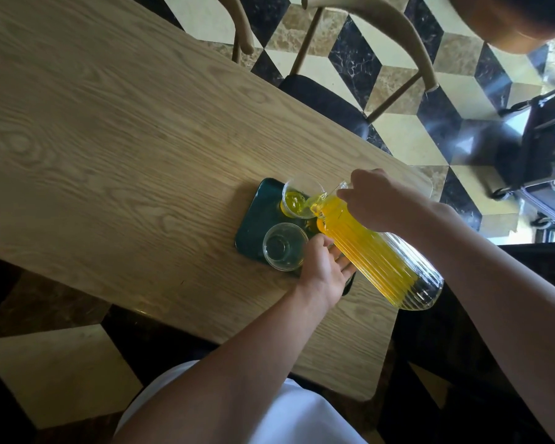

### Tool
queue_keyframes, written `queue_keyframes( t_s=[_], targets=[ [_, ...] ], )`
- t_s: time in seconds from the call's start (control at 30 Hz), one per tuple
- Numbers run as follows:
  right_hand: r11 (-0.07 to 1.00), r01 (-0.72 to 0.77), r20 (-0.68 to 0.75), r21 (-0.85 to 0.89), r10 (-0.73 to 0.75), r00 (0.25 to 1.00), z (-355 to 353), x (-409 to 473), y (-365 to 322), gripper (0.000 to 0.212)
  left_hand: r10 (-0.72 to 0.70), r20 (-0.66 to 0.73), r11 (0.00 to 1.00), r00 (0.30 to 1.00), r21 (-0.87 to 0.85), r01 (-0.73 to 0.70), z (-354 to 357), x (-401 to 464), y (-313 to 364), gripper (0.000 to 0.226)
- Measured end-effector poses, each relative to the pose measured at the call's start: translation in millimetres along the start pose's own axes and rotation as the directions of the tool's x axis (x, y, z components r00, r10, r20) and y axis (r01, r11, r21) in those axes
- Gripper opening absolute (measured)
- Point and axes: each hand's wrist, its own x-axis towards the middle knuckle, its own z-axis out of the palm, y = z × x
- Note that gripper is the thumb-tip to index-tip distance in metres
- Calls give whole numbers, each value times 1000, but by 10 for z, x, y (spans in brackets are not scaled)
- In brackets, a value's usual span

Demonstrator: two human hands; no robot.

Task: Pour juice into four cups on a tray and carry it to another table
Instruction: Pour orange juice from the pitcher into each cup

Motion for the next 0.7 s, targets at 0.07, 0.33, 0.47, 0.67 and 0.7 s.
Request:
queue_keyframes(
  t_s=[0.07, 0.33, 0.47, 0.67, 0.7],
  targets=[
    [999, -33, 23, -27, 34, 999, 17, 8, -12, 45, -5, -2, 1000, 1000, -4, 5, -7, 9, -16, 34],
    [946, 155, 44, -286, -148, 988, 55, 57, -6, 47, -18, -32, 1000, 999, -15, 18, -5, -7, -21, 28],
    [905, 226, -17, -360, -248, 969, -5, 44, -44, 40, -28, -36, 999, 999, -25, 27, 9, -21, 3, 17],
    [854, 275, 57, -441, -279, 959, -71, 39, -67, 34, -44, -7, 999, 999, -28, 44, 9, -35, 15, 25],
    [875, 244, 49, -419, -246, 968, -90, 23, -73, 35, -45, -4, 999, 999, -29, 44, 15, -45, 23, 25]
  ],
)
